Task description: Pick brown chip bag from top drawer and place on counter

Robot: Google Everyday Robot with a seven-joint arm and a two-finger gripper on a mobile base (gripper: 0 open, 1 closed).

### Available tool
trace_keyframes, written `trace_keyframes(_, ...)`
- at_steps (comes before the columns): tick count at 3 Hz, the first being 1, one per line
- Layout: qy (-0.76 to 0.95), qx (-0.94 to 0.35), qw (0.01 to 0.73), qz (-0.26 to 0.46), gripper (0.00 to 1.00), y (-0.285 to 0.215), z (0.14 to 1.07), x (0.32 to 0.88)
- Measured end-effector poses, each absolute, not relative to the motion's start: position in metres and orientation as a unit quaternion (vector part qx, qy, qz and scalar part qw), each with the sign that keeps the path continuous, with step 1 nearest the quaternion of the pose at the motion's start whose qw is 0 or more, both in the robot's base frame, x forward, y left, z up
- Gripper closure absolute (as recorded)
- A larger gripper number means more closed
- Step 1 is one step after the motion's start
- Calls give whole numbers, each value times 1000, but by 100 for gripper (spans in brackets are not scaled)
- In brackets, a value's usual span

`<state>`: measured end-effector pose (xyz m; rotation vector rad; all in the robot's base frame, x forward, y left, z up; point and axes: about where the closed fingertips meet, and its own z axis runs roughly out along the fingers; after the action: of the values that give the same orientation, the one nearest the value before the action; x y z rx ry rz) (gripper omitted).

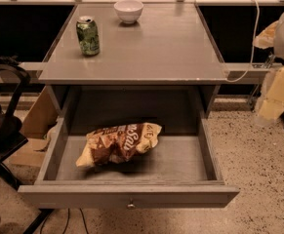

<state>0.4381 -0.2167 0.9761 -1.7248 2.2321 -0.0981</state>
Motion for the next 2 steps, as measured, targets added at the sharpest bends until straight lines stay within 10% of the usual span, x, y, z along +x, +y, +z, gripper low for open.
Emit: trace_keyframes(2,773,-618,141,-34,0,-195,948,436)
